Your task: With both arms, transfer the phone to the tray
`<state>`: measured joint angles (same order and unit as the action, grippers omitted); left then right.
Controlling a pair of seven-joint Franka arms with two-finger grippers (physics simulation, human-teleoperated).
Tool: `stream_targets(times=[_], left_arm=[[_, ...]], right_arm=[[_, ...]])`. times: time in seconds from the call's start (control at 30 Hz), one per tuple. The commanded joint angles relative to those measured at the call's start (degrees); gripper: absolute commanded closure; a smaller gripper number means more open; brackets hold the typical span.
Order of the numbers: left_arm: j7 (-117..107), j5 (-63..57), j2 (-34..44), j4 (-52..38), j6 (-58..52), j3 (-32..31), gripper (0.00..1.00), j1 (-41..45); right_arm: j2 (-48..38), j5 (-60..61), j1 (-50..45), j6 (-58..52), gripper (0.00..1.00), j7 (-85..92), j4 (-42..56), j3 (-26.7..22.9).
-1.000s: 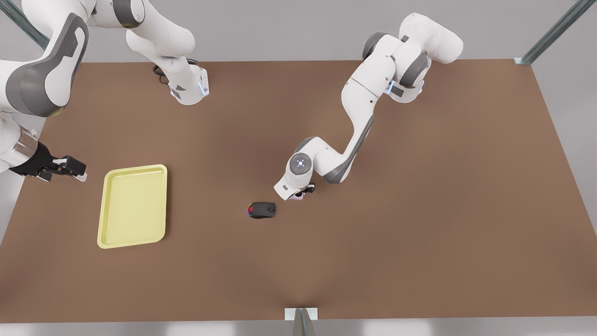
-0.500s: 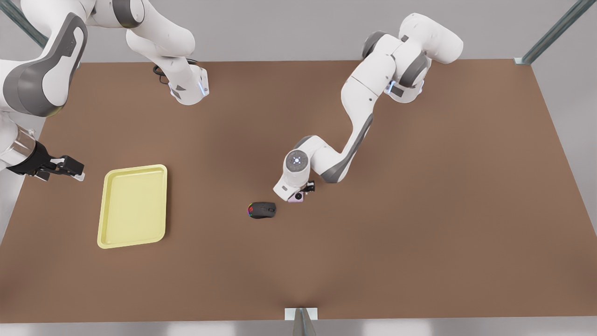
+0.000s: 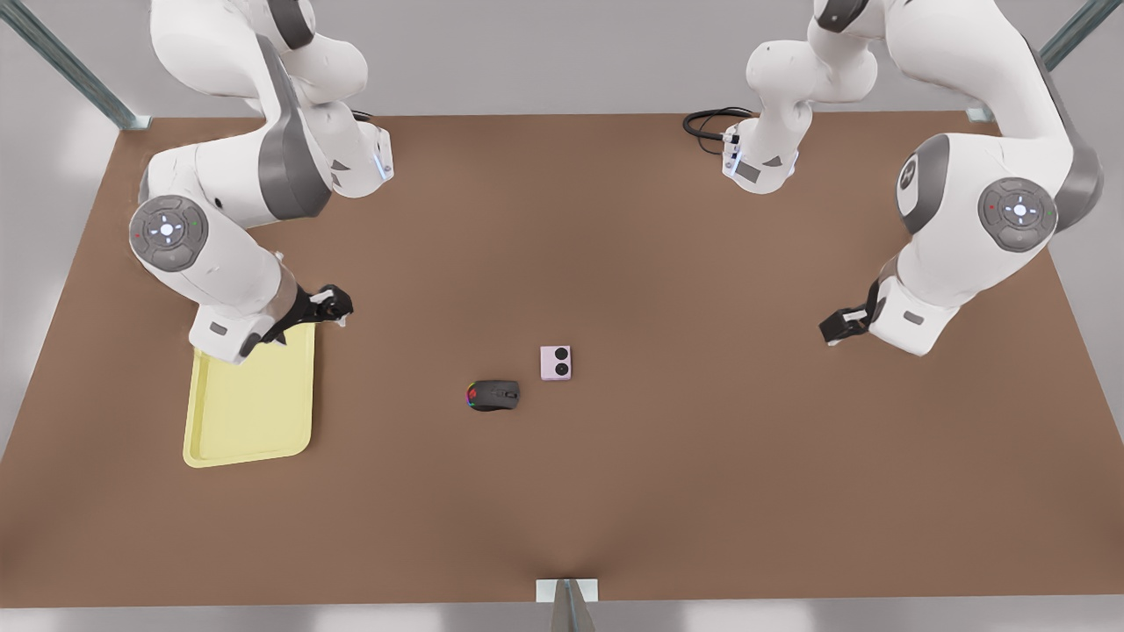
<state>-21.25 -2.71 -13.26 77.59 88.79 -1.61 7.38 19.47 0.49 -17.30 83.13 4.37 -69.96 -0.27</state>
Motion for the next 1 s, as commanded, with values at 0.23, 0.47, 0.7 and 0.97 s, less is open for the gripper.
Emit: stream_targets(times=[0.23, 0.47, 0.7, 0.97], left_arm=[[25.7, -0.7, -4.5, 0.2, -1.7, -1.2, 0.00, -0.3], [26.0, -0.5, -4.6, 0.2, -1.7, -0.9, 0.00, -0.4], [26.2, -0.5, -4.9, 0.2, -1.6, -0.7, 0.00, -0.5], [26.2, -0.5, -5.7, 0.1, -1.2, -0.7, 0.00, -0.5]], right_arm=[[9.5, 5.5, -14.8, 13.2, 0.00, -37.4, -3.7, -0.3], [18.7, 4.7, -20.8, 29.4, 0.00, -57.3, -4.2, 0.0], [26.1, 1.9, -21.0, 34.3, 0.00, -58.7, -4.0, 1.8], [34.1, 1.8, -23.4, 41.6, 0.00, -64.2, 0.6, 2.4]])
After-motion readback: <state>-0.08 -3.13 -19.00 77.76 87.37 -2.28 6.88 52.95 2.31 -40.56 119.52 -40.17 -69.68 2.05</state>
